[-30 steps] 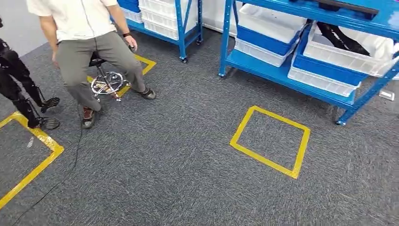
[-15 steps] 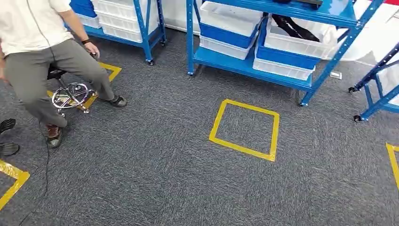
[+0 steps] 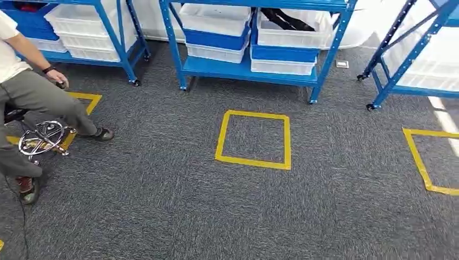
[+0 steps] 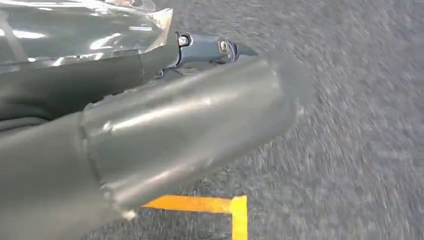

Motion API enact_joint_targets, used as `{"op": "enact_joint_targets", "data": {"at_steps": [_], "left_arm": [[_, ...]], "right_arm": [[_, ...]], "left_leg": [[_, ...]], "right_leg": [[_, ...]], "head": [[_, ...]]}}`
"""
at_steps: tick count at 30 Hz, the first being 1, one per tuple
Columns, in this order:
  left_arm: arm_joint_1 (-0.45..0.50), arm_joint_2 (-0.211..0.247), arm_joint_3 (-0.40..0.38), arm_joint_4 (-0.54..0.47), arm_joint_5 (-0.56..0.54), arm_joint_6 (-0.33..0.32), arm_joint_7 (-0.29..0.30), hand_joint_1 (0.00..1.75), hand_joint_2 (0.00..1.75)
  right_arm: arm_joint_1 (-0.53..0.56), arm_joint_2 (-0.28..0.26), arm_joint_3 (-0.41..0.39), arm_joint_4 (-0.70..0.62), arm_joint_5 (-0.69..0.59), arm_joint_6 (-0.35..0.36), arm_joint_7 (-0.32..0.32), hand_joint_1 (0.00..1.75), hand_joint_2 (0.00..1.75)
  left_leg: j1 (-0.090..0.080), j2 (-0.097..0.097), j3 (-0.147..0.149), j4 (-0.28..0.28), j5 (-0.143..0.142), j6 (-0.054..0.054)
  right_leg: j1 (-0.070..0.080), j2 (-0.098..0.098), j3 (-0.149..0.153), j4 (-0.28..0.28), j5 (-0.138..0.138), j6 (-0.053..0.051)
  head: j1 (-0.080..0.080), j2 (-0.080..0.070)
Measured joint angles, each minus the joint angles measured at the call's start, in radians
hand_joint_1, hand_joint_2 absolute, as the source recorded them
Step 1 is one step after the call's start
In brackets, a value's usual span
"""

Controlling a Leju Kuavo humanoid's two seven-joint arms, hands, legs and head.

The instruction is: Take the parts from the cabinet and place them on the table.

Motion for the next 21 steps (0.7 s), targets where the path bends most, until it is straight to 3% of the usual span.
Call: {"op": "enact_joint_targets", "data": {"at_steps": [1,2,4,5,6,7,10,11,12,13,15,16,17,18,20,21], "left_arm": [[0.001,0.000,0.000,0.000,-0.006,-0.001,0.002,0.00,0.00],[0.001,0.002,0.000,0.000,-0.010,-0.003,0.005,0.00,0.00],[-0.002,0.005,0.000,0.000,-0.017,-0.008,0.010,0.00,0.00],[-0.006,0.007,0.000,0.000,-0.019,-0.010,0.013,0.00,0.00],[-0.009,0.008,0.000,0.000,-0.025,-0.011,0.016,0.00,0.00],[-0.012,0.008,0.000,0.000,-0.027,-0.011,0.018,0.00,0.00],[-0.015,0.008,-0.001,0.000,-0.029,-0.012,0.023,0.00,0.00],[-0.016,0.004,-0.001,0.000,-0.030,-0.013,0.025,0.00,0.00],[-0.017,0.006,-0.001,0.000,-0.031,-0.013,0.025,0.00,0.00],[-0.017,0.008,-0.001,0.000,-0.031,-0.012,0.027,0.00,0.00],[-0.016,0.008,-0.001,0.000,-0.033,-0.013,0.032,0.00,0.00],[-0.016,0.008,-0.001,0.000,-0.035,-0.013,0.034,0.00,0.00],[-0.016,0.008,-0.001,0.000,-0.035,-0.013,0.034,0.00,0.00],[-0.016,0.008,-0.001,0.000,-0.036,-0.013,0.036,0.00,0.00],[-0.016,0.007,-0.001,0.000,-0.038,-0.013,0.037,0.00,0.00],[-0.016,0.007,-0.002,0.000,-0.039,-0.013,0.038,0.00,0.00]], "right_arm": [[0.001,0.000,0.000,0.000,-0.003,0.001,0.000,0.00,0.00],[0.003,0.000,0.000,0.000,-0.004,-0.001,0.001,0.00,0.00],[0.007,0.001,0.001,0.000,0.005,-0.003,0.006,0.00,0.00],[0.007,0.002,0.003,0.000,0.009,-0.003,0.010,0.00,0.00],[0.007,0.006,0.005,0.000,0.014,-0.003,0.011,0.00,0.00],[0.004,0.007,0.006,0.000,0.014,-0.003,0.013,0.00,0.00],[0.010,0.009,0.008,0.000,0.014,-0.003,0.019,0.00,0.00],[0.010,0.007,0.008,0.000,0.014,-0.003,0.020,0.00,0.00],[0.010,0.007,0.009,0.000,0.014,-0.003,0.021,0.00,0.00],[0.008,0.008,0.010,0.000,0.014,-0.002,0.022,0.00,0.00],[0.006,0.009,0.011,0.000,0.013,-0.002,0.022,0.00,0.00],[0.008,0.009,0.011,0.000,0.013,-0.002,0.022,0.00,0.00],[0.010,0.009,0.011,0.000,0.012,-0.001,0.022,0.00,0.00],[0.010,0.008,0.011,0.000,0.009,0.002,0.021,0.00,0.00],[0.009,0.007,0.011,0.000,0.009,0.003,0.021,0.00,0.00],[0.007,0.007,0.011,0.000,0.008,0.003,0.019,0.00,0.00]], "left_leg": [[0.000,-0.003,-0.024,0.047,-0.008,0.000],[0.000,-0.005,-0.024,0.040,0.012,0.002],[0.000,-0.006,0.027,-0.085,0.101,0.009],[0.000,-0.013,0.072,-0.188,0.154,0.015],[0.000,-0.030,0.091,-0.243,0.166,0.021],[-0.002,-0.034,0.094,-0.260,0.163,0.020],[-0.013,-0.029,0.090,-0.261,0.171,0.034],[0.000,-0.020,0.094,-0.275,0.182,0.049],[-0.005,-0.019,0.094,-0.278,0.184,0.054],[-0.004,-0.013,0.092,-0.278,0.186,0.060],[-0.007,0.000,0.088,-0.277,0.186,0.060],[-0.007,0.005,0.087,-0.277,0.186,0.060],[-0.007,0.008,0.087,-0.277,0.186,0.059],[-0.006,0.010,0.087,-0.277,0.186,0.059],[-0.006,0.014,0.091,-0.276,0.186,0.054],[-0.007,0.015,0.093,-0.275,0.185,0.048]], "right_leg": [[0.001,0.014,0.000,0.000,0.000,0.000],[0.002,0.020,0.002,0.001,0.000,0.000],[0.002,0.037,0.006,0.002,0.000,0.000],[0.002,0.044,0.009,0.002,0.000,0.001],[0.003,0.047,0.005,0.003,-0.001,0.002],[0.016,0.050,0.000,0.009,-0.003,0.008],[0.011,0.054,-0.008,-0.001,0.005,0.027],[0.016,0.047,-0.013,0.011,-0.001,0.033],[0.014,0.020,-0.028,0.041,-0.020,0.031],[0.014,0.006,-0.054,0.092,-0.050,0.026],[0.011,-0.005,-0.133,0.262,-0.123,0.023],[0.010,-0.006,-0.156,0.317,-0.138,0.028],[0.008,-0.007,-0.152,0.317,-0.133,0.034],[0.006,-0.009,-0.126,0.274,-0.113,0.043],[-0.001,-0.018,-0.019,0.083,-0.043,0.059],[-0.003,-0.031,0.023,0.001,-0.028,0.057]], "head": [[0.002,0.000],[0.002,0.000],[0.001,0.000],[0.000,0.000],[0.001,0.000],[0.002,0.000],[0.001,0.000],[0.002,0.000],[0.003,0.000],[0.008,0.000],[0.008,0.000],[0.010,0.000],[0.008,0.000],[0.010,0.000],[0.009,0.000],[0.011,0.000]]}}
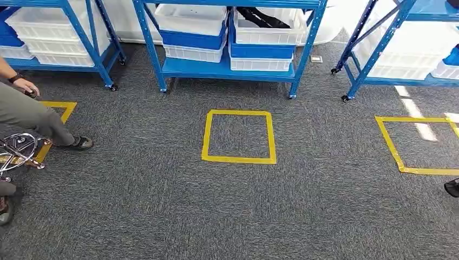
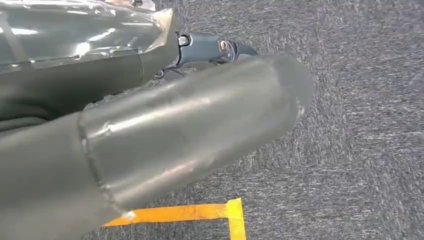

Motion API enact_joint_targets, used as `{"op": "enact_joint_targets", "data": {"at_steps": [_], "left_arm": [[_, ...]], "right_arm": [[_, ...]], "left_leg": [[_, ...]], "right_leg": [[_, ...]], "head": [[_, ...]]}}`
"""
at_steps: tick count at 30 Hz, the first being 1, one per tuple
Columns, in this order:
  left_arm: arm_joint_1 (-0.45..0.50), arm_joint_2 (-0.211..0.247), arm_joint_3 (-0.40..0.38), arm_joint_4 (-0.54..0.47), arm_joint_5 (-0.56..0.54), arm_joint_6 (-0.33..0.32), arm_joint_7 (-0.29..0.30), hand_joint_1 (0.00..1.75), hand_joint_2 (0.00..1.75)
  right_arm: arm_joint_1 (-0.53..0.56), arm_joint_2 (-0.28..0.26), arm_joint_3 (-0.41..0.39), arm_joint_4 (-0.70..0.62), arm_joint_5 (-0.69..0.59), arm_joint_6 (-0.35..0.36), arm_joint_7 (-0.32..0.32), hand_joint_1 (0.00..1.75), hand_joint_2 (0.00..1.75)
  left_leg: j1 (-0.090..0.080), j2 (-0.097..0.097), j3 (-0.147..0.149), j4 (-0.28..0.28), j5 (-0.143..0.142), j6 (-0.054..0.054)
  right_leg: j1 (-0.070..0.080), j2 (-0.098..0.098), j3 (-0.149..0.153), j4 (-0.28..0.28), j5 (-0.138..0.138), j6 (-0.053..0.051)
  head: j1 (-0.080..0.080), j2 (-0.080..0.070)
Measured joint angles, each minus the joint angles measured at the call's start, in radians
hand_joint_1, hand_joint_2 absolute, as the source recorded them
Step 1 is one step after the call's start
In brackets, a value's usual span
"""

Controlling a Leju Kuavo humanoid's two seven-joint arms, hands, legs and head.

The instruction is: Take the parts from the cabinet and place them on the table.

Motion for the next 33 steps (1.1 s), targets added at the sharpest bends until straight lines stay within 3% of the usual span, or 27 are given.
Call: {"op": "enact_joint_targets", "data": {"at_steps": [1,2,3,4,12,13,15,27,28,32,33], "left_arm": [[0.000,0.000,0.000,0.000,0.000,0.000,0.001,0.00,0.00],[-0.001,0.001,0.000,0.000,-0.002,0.000,0.001,0.00,0.00],[0.000,0.003,0.000,0.000,-0.002,0.000,0.001,0.00,0.00],[0.000,0.003,0.000,0.000,-0.003,0.000,0.002,0.00,0.00],[0.000,0.002,-0.002,0.000,-0.007,0.000,0.008,0.00,0.00],[0.000,0.002,-0.003,0.000,-0.007,0.000,0.008,0.00,0.00],[0.000,0.002,-0.002,0.000,-0.007,0.000,0.009,0.00,0.00],[0.000,0.003,-0.002,0.000,0.003,-0.072,0.002,0.00,0.00],[0.000,0.006,-0.002,0.000,0.004,-0.074,-0.002,0.00,0.00],[0.000,0.008,-0.002,0.000,0.011,-0.079,-0.011,0.00,0.00],[0.000,0.009,-0.002,0.000,0.011,-0.078,-0.012,0.00,0.00]], "right_arm": [[-0.001,0.002,0.000,0.000,-0.004,0.002,-0.001,0.00,0.00],[-0.001,0.002,0.000,0.000,-0.007,0.002,-0.002,0.00,0.00],[0.000,0.005,0.000,0.000,-0.010,0.002,-0.004,0.00,0.00],[0.001,0.006,0.000,0.000,-0.012,0.002,-0.005,0.00,0.00],[0.000,0.008,0.000,0.000,-0.007,0.015,-0.009,0.00,0.00],[0.000,0.008,0.000,0.000,-0.006,0.015,-0.009,0.00,0.00],[0.000,0.008,0.000,0.000,-0.002,0.016,-0.009,0.00,0.00],[0.000,0.010,0.003,0.000,0.001,0.018,-0.011,0.00,0.00],[0.000,0.011,0.003,0.000,0.000,0.019,-0.012,0.00,0.00],[0.000,0.014,0.005,0.000,-0.001,0.025,-0.020,0.00,0.00],[0.000,0.016,0.006,0.000,-0.001,0.027,-0.022,0.00,0.00]], "left_leg": [[-0.009,0.000,0.000,0.004,-0.005,-0.009],[-0.010,0.000,-0.003,0.008,-0.009,-0.010],[-0.008,-0.001,-0.004,0.008,-0.012,0.008],[-0.006,0.000,-0.004,0.008,-0.005,0.012],[0.004,-0.001,0.000,-0.004,0.005,-0.005],[0.005,-0.001,0.000,-0.004,0.005,-0.011],[0.007,-0.001,0.000,-0.005,0.004,-0.028],[0.000,-0.001,-0.001,-0.004,0.003,-0.028],[-0.002,-0.001,-0.005,0.003,0.001,-0.022],[-0.003,-0.002,-0.009,0.007,-0.002,-0.017],[-0.005,-0.002,-0.010,0.006,-0.005,-0.012]], "right_leg": [[0.011,0.003,-0.005,-0.007,0.004,-0.009],[-0.001,0.007,0.002,-0.009,0.009,-0.016],[-0.002,0.007,0.003,-0.008,0.008,-0.015],[0.001,0.007,0.004,-0.008,0.008,-0.015],[0.015,0.007,0.001,-0.007,0.011,-0.024],[0.016,0.007,0.000,-0.006,0.009,-0.030],[0.020,0.007,-0.001,-0.006,0.009,-0.030],[0.015,0.007,-0.003,-0.007,0.012,-0.031],[0.006,0.007,-0.002,-0.007,0.013,-0.029],[0.005,0.007,-0.002,-0.007,0.015,-0.027],[0.004,0.007,-0.001,-0.013,0.015,-0.025]], "head": [[-0.002,0.000],[-0.004,0.000],[-0.005,0.000],[-0.004,0.000],[-0.004,0.000],[-0.004,0.000],[-0.004,0.000],[-0.003,0.000],[-0.004,0.000],[-0.004,0.000],[-0.004,0.000]]}}
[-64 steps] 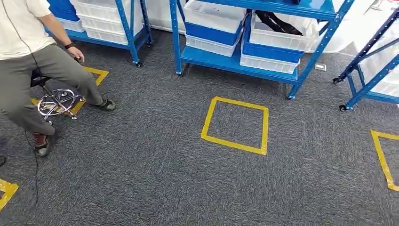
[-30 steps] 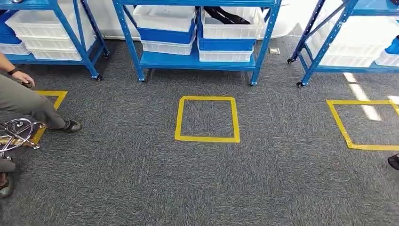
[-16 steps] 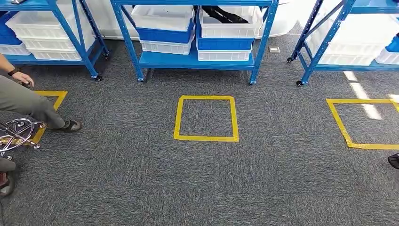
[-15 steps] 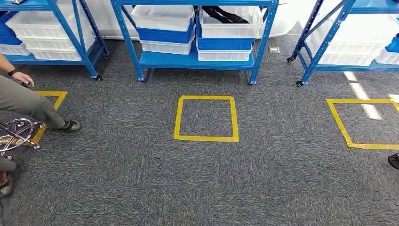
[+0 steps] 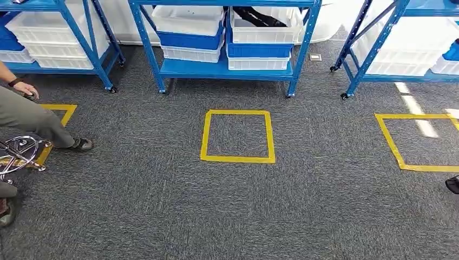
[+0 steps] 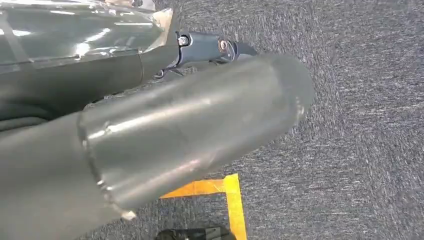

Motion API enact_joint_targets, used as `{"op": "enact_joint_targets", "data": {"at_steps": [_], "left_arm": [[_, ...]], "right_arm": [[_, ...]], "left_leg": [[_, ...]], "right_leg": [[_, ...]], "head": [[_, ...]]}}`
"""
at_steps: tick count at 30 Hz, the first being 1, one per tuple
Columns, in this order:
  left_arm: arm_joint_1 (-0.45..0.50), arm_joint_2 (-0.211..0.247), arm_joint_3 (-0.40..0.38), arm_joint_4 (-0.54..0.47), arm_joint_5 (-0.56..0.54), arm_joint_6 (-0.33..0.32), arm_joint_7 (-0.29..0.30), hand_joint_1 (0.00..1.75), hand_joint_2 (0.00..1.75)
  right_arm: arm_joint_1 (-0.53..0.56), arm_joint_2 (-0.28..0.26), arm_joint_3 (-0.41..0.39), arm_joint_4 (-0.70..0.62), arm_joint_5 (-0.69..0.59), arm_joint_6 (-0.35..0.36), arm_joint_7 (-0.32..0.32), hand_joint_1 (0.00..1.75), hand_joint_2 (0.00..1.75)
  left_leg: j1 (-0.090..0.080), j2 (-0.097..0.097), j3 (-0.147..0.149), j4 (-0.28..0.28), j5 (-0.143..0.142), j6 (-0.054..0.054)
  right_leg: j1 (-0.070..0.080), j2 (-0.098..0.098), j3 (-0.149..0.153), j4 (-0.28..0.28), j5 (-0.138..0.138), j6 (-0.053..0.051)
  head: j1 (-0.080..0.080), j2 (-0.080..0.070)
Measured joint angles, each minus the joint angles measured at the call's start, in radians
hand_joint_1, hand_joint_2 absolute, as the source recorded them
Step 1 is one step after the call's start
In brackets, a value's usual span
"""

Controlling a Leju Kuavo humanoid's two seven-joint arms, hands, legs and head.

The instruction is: Take the parts from the cabinet and place them on the table.

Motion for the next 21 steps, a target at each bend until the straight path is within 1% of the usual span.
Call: {"op": "enact_joint_targets", "data": {"at_steps": [1,2,3,4,5,6,7,8,9,10,11,12,13,14,15,16,17,18,19,20,21], "left_arm": [[0.000,0.000,0.000,0.000,0.000,0.002,-0.001,0.00,0.00],[0.001,-0.003,0.000,0.000,0.000,0.005,-0.002,0.00,0.00],[0.001,-0.004,0.000,0.000,0.001,0.007,-0.002,0.00,0.00],[0.000,-0.002,0.000,0.000,0.001,0.008,-0.002,0.00,0.00],[0.000,-0.002,0.001,0.000,0.001,0.008,-0.002,0.00,0.00],[0.001,-0.002,0.001,0.000,0.001,0.008,-0.002,0.00,0.00],[0.001,-0.002,0.001,0.000,0.001,0.008,0.000,0.00,0.00],[0.001,-0.002,0.001,0.000,0.001,0.008,0.000,0.00,0.00],[0.002,-0.003,0.002,0.000,0.001,0.007,0.001,0.00,0.00],[0.002,-0.004,0.002,0.000,0.001,0.007,0.001,0.00,0.00],[0.001,-0.003,0.002,0.000,0.000,0.007,0.000,0.00,0.00],[0.001,-0.001,0.002,0.000,0.000,0.007,-0.001,0.00,0.00],[0.001,0.000,0.003,0.000,0.000,0.007,-0.002,0.00,0.00],[0.000,0.001,0.003,0.000,0.000,0.008,-0.003,0.00,0.00],[0.000,0.001,0.003,0.000,0.000,0.008,-0.003,0.00,0.00],[0.001,0.000,0.004,0.000,0.000,0.008,-0.003,0.00,0.00],[0.000,-0.001,0.003,0.000,0.000,0.008,-0.004,0.00,0.00],[0.000,-0.001,0.004,0.000,0.000,0.010,-0.004,0.00,0.00],[0.000,-0.001,0.004,0.000,0.000,0.011,-0.005,0.00,0.00],[0.000,-0.001,0.004,0.000,0.000,0.011,-0.006,0.00,0.00],[0.001,0.000,0.005,0.000,0.000,0.014,-0.006,0.00,0.00]], "right_arm": [[-0.002,0.000,0.002,0.000,0.001,0.000,-0.002,0.00,0.00],[-0.002,-0.002,0.003,0.000,0.002,0.000,-0.004,0.00,0.00],[-0.001,-0.003,0.003,0.000,0.003,0.000,-0.006,0.00,0.00],[-0.001,-0.003,0.004,0.000,0.003,0.002,-0.006,0.00,0.00],[-0.001,-0.003,0.004,0.000,0.003,0.004,-0.006,0.00,0.00],[0.001,-0.005,0.004,0.000,0.003,0.005,-0.006,0.00,0.00],[0.003,-0.005,0.004,0.000,0.003,0.005,-0.006,0.00,0.00],[0.005,-0.006,0.004,0.000,0.003,0.005,-0.006,0.00,0.00],[0.005,-0.008,0.004,0.000,0.003,0.005,-0.006,0.00,0.00],[0.005,-0.010,0.005,0.000,0.003,0.005,-0.006,0.00,0.00],[0.004,-0.010,0.005,0.000,0.003,0.005,-0.006,0.00,0.00],[0.003,-0.005,0.005,0.002,0.003,0.006,-0.006,0.00,0.00],[0.002,-0.006,0.006,0.002,0.003,0.007,-0.006,0.00,0.00],[0.002,-0.006,0.006,0.002,0.003,0.007,-0.006,0.00,0.00],[0.003,-0.007,0.006,0.002,0.003,0.007,-0.006,0.00,0.00],[0.004,-0.007,0.006,0.002,0.003,0.007,-0.006,0.00,0.00],[0.005,-0.008,0.007,0.002,0.003,0.006,-0.006,0.00,0.00],[0.006,-0.007,0.007,0.002,0.005,0.006,-0.007,0.00,0.00],[0.004,-0.007,0.007,0.002,0.005,0.006,-0.007,0.00,0.00],[0.004,-0.007,0.007,0.002,0.005,0.006,-0.008,0.00,0.00],[0.005,-0.007,0.008,0.002,0.005,0.006,-0.008,0.00,0.00]], "left_leg": [[0.000,0.000,0.004,-0.013,0.005,0.007],[0.016,0.003,0.021,-0.039,0.021,0.010],[0.014,0.004,0.027,-0.047,0.024,0.013],[0.016,0.007,0.026,-0.047,0.025,0.015],[0.017,0.007,0.026,-0.047,0.025,0.015],[0.016,0.007,0.025,-0.046,0.024,0.014],[0.017,0.007,0.025,-0.046,0.023,0.012],[0.020,0.006,0.027,-0.046,0.021,0.009],[0.024,0.005,0.030,-0.044,0.018,0.003],[0.031,0.005,0.034,-0.042,0.014,-0.006],[0.033,0.005,0.036,-0.034,0.006,-0.018],[0.028,0.007,0.033,-0.025,-0.002,-0.029],[0.025,0.007,0.034,-0.020,-0.014,-0.041],[0.024,0.007,0.036,-0.022,-0.014,-0.043],[0.027,0.007,0.039,-0.025,-0.013,-0.044],[0.033,0.007,0.040,-0.026,-0.012,-0.048],[0.041,0.006,0.042,-0.021,-0.019,-0.054],[0.042,0.000,0.026,0.019,-0.044,-0.051],[0.039,-0.005,-0.010,0.088,-0.080,-0.050],[0.036,-0.008,-0.057,0.176,-0.117,-0.049],[0.033,-0.010,-0.111,0.269,-0.149,-0.047]], "right_leg": [[0.006,0.000,0.003,-0.006,0.002,0.005],[0.012,0.000,-0.002,0.005,-0.003,0.007],[0.009,0.000,-0.017,0.035,-0.020,0.006],[0.008,0.001,-0.057,0.111,-0.057,0.001],[0.007,0.001,-0.098,0.194,-0.090,0.000],[0.004,0.001,-0.143,0.278,-0.118,0.003],[0.001,0.001,-0.165,0.318,-0.122,0.011],[-0.004,0.001,-0.161,0.302,-0.106,0.021],[-0.010,0.001,-0.133,0.243,-0.076,0.035],[-0.017,-0.001,-0.082,0.141,-0.031,0.051],[-0.027,-0.007,-0.033,0.042,0.005,0.068],[-0.027,-0.017,-0.028,0.019,0.003,0.067],[-0.018,-0.001,-0.021,0.019,0.001,0.039],[-0.017,-0.001,-0.022,0.023,-0.002,0.023],[-0.017,-0.001,-0.023,0.026,-0.004,0.013],[-0.014,0.002,-0.022,0.028,-0.006,0.005],[-0.016,0.005,-0.017,0.025,-0.005,-0.007],[-0.013,0.005,-0.013,0.025,-0.008,-0.014],[-0.009,0.005,-0.011,0.025,-0.011,-0.019],[-0.004,0.005,-0.009,0.025,-0.014,-0.023],[0.002,0.006,-0.007,0.025,-0.018,-0.029]], "head": [[-0.001,0.000],[0.002,0.000],[0.002,0.000],[0.002,0.000],[0.004,0.000],[0.003,0.000],[0.004,0.000],[0.003,0.000],[0.003,0.000],[0.004,0.000],[0.005,0.000],[0.011,0.000],[0.010,0.000],[0.001,0.000],[0.000,0.000],[0.000,0.000],[-0.001,0.000],[0.000,0.000],[-0.003,0.000],[-0.005,0.000],[-0.005,0.000]]}}
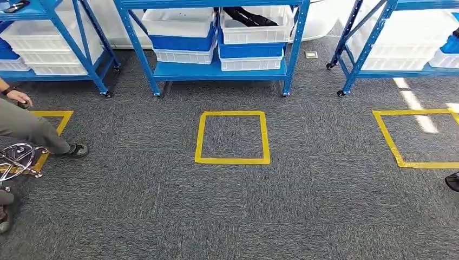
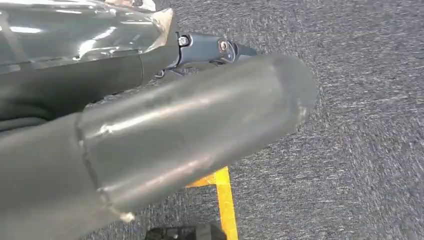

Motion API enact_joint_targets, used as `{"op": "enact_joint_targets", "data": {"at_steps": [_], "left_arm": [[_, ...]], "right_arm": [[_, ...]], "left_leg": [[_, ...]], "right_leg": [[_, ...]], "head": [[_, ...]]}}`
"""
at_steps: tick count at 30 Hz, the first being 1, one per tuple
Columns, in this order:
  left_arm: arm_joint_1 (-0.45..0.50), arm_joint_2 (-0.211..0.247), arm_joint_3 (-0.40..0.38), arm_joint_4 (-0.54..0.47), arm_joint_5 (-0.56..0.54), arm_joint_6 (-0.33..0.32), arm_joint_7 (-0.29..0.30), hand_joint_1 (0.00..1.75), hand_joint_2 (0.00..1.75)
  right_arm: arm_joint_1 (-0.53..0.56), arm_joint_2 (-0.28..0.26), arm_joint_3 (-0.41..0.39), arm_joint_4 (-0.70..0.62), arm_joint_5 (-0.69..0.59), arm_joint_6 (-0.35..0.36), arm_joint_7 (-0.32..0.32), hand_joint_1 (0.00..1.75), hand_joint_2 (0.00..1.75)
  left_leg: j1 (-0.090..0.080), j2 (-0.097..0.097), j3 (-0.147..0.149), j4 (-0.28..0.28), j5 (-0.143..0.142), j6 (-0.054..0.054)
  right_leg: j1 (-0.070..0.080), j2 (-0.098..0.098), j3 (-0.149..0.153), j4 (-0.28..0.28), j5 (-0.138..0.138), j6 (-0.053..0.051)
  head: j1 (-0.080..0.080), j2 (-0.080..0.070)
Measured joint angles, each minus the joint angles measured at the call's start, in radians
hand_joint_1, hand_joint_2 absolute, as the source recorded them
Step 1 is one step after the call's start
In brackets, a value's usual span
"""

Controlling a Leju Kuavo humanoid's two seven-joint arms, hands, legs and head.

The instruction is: Take the parts from the cabinet and place them on the table.

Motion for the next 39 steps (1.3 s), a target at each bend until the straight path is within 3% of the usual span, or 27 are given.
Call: {"op": "enact_joint_targets", "data": {"at_steps": [2,4,5,6,7,8,10,11,12,14,16,18,21,22,23,24,25,27,28,31,32,34,35,36,37,38,39], "left_arm": [[0.003,0.000,0.000,0.000,0.000,0.003,0.000,0.00,0.00],[0.003,0.000,0.001,0.000,0.000,0.004,0.000,0.00,0.00],[0.003,0.000,0.001,0.000,0.000,0.005,0.000,0.00,0.00],[0.003,0.002,0.001,0.000,0.000,0.006,-0.001,0.00,0.00],[0.002,0.010,0.002,0.000,0.000,0.007,-0.003,0.00,0.00],[0.000,0.009,0.002,-0.001,0.000,0.010,-0.005,0.00,0.00],[0.003,0.008,0.004,-0.001,0.001,0.012,-0.005,0.00,0.00],[0.004,0.006,0.005,-0.001,0.001,0.012,-0.005,0.00,0.00],[0.007,0.004,0.007,-0.001,0.001,0.012,-0.006,0.00,0.00],[0.005,0.002,0.009,-0.001,-0.002,0.009,-0.009,0.00,0.00],[0.006,-0.004,0.009,0.000,-0.006,0.004,-0.009,0.00,0.00],[0.007,-0.007,0.009,0.000,-0.009,0.003,-0.008,0.00,0.00],[0.007,-0.007,0.009,0.000,-0.013,0.003,-0.007,0.00,0.00],[0.007,-0.003,0.010,0.000,-0.013,0.003,-0.006,0.00,0.00],[0.006,-0.003,0.009,0.000,-0.013,0.005,-0.006,0.00,0.00],[0.008,-0.003,0.009,0.000,-0.013,0.005,-0.006,0.00,0.00],[0.009,-0.003,0.009,0.000,-0.013,0.006,-0.007,0.00,0.00],[0.008,-0.003,0.010,0.000,-0.013,0.009,-0.007,0.00,0.00],[0.006,-0.003,0.010,0.000,-0.013,0.010,-0.007,0.00,0.00],[0.009,-0.004,0.010,0.000,-0.008,0.015,-0.006,0.00,0.00],[0.012,-0.004,0.010,0.000,-0.006,0.016,-0.005,0.00,0.00],[0.017,-0.006,0.012,0.000,0.001,0.022,-0.005,0.00,0.00],[0.018,-0.007,0.013,0.000,0.001,0.025,-0.005,0.00,0.00],[0.017,-0.007,0.016,0.000,0.002,0.027,-0.005,0.00,0.00],[0.017,0.003,0.019,0.000,0.002,0.028,-0.005,0.00,0.00],[0.017,-0.005,0.019,0.000,0.002,0.029,-0.006,0.00,0.00],[0.016,-0.001,0.020,-0.001,0.002,0.032,-0.005,0.00,0.00]], "right_arm": [[0.002,0.000,0.000,0.000,0.000,0.000,0.000,0.00,0.00],[0.001,0.000,0.001,0.000,0.000,0.000,-0.001,0.00,0.00],[0.000,0.000,0.002,0.000,0.001,0.000,-0.001,0.00,0.00],[0.000,0.002,0.002,0.000,0.002,0.000,-0.002,0.00,0.00],[-0.001,0.014,0.003,0.004,0.002,0.000,-0.002,0.00,0.00],[-0.002,0.008,0.003,0.003,0.003,0.000,-0.002,0.00,0.00],[0.002,0.013,0.004,0.007,0.003,0.002,-0.002,0.00,0.00],[0.001,0.008,0.004,0.005,0.003,0.002,-0.002,0.00,0.00],[0.001,0.009,0.004,0.007,0.002,0.002,-0.001,0.00,0.00],[-0.004,0.005,0.004,0.006,-0.003,0.002,-0.001,0.00,0.00],[-0.003,0.001,0.003,0.006,-0.008,0.002,-0.001,0.00,0.00],[0.004,-0.003,0.003,0.006,-0.015,0.001,-0.001,0.00,0.00],[0.008,-0.005,0.002,0.006,-0.014,0.000,-0.002,0.00,0.00],[0.010,0.002,0.002,0.009,-0.014,0.000,-0.002,0.00,0.00],[0.006,0.000,0.003,0.009,-0.012,0.000,-0.002,0.00,0.00],[0.008,0.000,0.003,0.009,-0.011,0.000,-0.002,0.00,0.00],[0.009,0.000,0.003,0.009,-0.011,0.000,-0.002,0.00,0.00],[0.010,0.000,0.003,0.009,-0.009,0.000,0.000,0.00,0.00],[0.008,0.000,0.003,0.009,-0.007,0.000,0.000,0.00,0.00],[0.006,0.000,0.003,0.009,0.002,0.000,0.000,0.00,0.00],[0.006,0.000,0.004,0.009,0.002,0.000,0.000,0.00,0.00],[0.008,0.000,0.005,0.009,0.004,0.000,0.000,0.00,0.00],[0.008,0.000,0.007,0.009,0.004,0.000,0.000,0.00,0.00],[0.007,0.000,0.011,0.009,0.005,0.000,0.000,0.00,0.00],[0.009,0.014,0.013,0.013,0.005,0.002,0.000,0.00,0.00],[0.006,0.006,0.014,0.010,0.005,0.002,0.000,0.00,0.00],[0.002,0.013,0.017,0.011,0.005,0.004,-0.001,0.00,0.00]], "left_leg": [[-0.009,-0.001,-0.050,0.054,0.017,0.015],[-0.023,-0.003,-0.012,-0.065,0.110,0.045],[-0.034,-0.008,0.023,-0.153,0.161,0.068],[-0.048,-0.014,0.045,-0.210,0.187,0.091],[-0.055,-0.002,0.060,-0.230,0.167,0.112],[-0.067,0.000,0.063,-0.239,0.164,0.107],[-0.076,0.000,0.076,-0.268,0.163,0.113],[-0.061,-0.006,0.094,-0.279,0.167,0.112],[-0.055,-0.002,0.117,-0.291,0.170,0.098],[-0.045,-0.001,0.124,-0.291,0.166,0.093],[-0.040,-0.001,0.127,-0.290,0.159,0.084],[-0.029,-0.004,0.140,-0.290,0.148,0.070],[-0.012,-0.005,0.168,-0.286,0.122,0.040],[-0.014,-0.003,0.175,-0.276,0.111,0.029],[-0.019,-0.002,0.172,-0.275,0.103,0.021],[-0.018,0.003,0.176,-0.276,0.096,0.017],[-0.016,0.003,0.186,-0.274,0.098,0.013],[-0.008,0.003,0.179,-0.251,0.095,0.009],[-0.008,0.002,0.150,-0.199,0.081,0.007],[-0.011,0.000,0.000,0.023,-0.012,0.001],[-0.014,0.000,-0.031,0.049,-0.011,0.005],[-0.027,-0.001,-0.027,-0.027,0.067,0.032],[-0.041,-0.002,-0.001,-0.110,0.130,0.058],[-0.061,-0.004,0.027,-0.193,0.188,0.095],[-0.070,-0.006,0.028,-0.196,0.183,0.132],[-0.069,-0.011,0.033,-0.213,0.171,0.138],[-0.082,-0.012,0.048,-0.231,0.178,0.131]], "right_leg": [[0.013,0.004,0.011,0.000,-0.008,-0.011],[0.026,0.010,0.025,0.000,-0.017,-0.017],[0.031,0.012,0.033,-0.001,-0.022,-0.020],[0.026,0.014,0.031,-0.003,-0.025,-0.022],[0.041,0.016,0.029,-0.004,-0.034,-0.014],[0.017,0.015,0.032,-0.008,-0.036,-0.010],[0.025,0.010,0.053,0.005,-0.019,0.008],[0.033,0.010,0.061,0.007,-0.022,0.008],[0.026,0.006,0.053,0.028,-0.047,0.010],[0.024,0.006,-0.013,0.146,-0.103,0.004],[0.015,0.006,-0.101,0.279,-0.150,0.016],[0.002,0.005,-0.119,0.255,-0.113,0.040],[-0.023,-0.007,-0.039,0.009,0.035,0.099],[-0.011,-0.017,-0.050,0.014,-0.003,0.081],[-0.005,-0.024,-0.049,0.020,-0.001,0.052],[-0.010,-0.020,-0.037,0.023,0.014,0.035],[-0.009,-0.019,-0.040,0.025,0.012,0.023],[-0.010,-0.013,-0.023,0.022,0.010,0.015],[-0.009,-0.012,-0.020,0.022,0.007,0.011],[0.005,-0.004,-0.015,0.022,-0.004,-0.005],[0.012,-0.001,-0.010,0.022,-0.008,-0.010],[0.028,0.004,0.005,0.021,-0.019,-0.018],[0.037,0.006,0.015,0.020,-0.024,-0.020],[0.042,0.006,0.024,0.017,-0.029,-0.023],[0.038,0.007,0.027,0.014,-0.033,-0.022],[0.031,0.012,0.023,0.004,-0.037,-0.020],[0.027,0.008,0.031,0.004,-0.038,-0.011]], "head": [[0.001,0.000],[0.000,0.000],[0.000,0.000],[0.001,0.000],[0.018,0.000],[0.010,0.000],[0.002,0.000],[0.002,0.000],[0.000,0.000],[0.006,0.000],[0.005,0.000],[0.005,0.000],[0.007,0.000],[0.016,0.000],[0.017,0.000],[0.007,0.000],[0.003,0.000],[0.000,0.000],[-0.001,0.000],[-0.004,0.000],[-0.004,0.000],[-0.004,0.000],[-0.004,0.000],[-0.004,0.000],[0.013,0.000],[0.024,0.000],[0.020,0.000]]}}
